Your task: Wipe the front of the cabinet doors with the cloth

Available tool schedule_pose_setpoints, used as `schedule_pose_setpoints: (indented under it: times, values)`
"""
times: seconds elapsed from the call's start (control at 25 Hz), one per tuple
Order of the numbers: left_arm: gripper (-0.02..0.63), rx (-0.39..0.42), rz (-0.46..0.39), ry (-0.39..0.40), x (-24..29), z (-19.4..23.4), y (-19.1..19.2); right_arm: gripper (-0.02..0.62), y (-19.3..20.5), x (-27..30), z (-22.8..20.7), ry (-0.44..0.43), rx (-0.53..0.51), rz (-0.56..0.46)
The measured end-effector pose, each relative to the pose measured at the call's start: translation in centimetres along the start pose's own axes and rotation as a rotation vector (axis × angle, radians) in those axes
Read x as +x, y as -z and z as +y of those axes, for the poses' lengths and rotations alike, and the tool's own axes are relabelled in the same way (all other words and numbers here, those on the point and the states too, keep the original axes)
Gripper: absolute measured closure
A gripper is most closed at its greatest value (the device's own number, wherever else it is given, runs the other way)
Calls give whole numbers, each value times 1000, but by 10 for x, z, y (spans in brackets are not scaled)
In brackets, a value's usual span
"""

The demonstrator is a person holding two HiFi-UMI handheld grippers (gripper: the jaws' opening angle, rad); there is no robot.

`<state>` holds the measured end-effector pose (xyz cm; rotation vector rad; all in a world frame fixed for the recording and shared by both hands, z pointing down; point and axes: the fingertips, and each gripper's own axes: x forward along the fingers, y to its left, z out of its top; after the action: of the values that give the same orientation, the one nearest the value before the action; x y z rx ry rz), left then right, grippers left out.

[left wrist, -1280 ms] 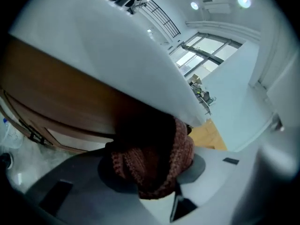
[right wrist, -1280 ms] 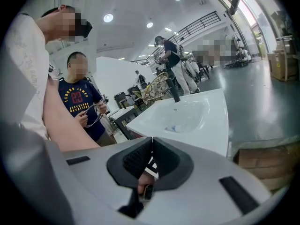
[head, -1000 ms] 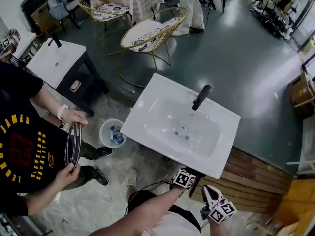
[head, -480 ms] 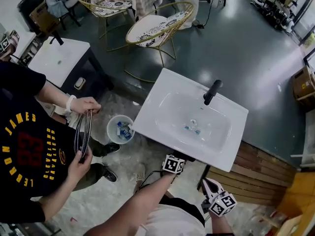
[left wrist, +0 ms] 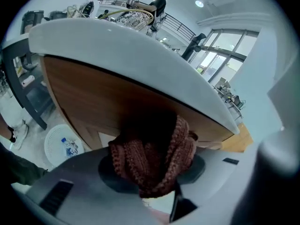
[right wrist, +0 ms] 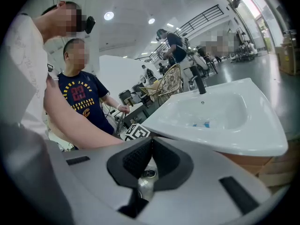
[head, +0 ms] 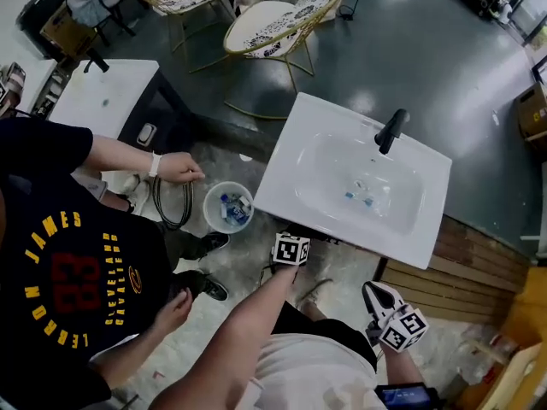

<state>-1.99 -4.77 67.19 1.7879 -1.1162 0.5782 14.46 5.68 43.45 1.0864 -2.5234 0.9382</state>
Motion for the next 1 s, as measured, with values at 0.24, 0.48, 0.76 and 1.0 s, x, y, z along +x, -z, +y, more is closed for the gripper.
schedule_pose_setpoints:
  times: [0.24, 0.48, 0.76, 1.0]
  values:
    - [445, 31, 1, -70, -24, 60, -11, 581, 6, 9, 20, 29, 16, -11]
    - [445, 50, 44, -142, -42, 115, -18, 581, 6, 5, 35, 94, 33, -32]
    - [445, 86, 119, -174, -44, 126, -20, 581, 4, 7, 54, 164, 41, -83]
    - [445, 135, 122, -132, -44, 123, -21, 581, 7, 3, 66, 204, 56, -117]
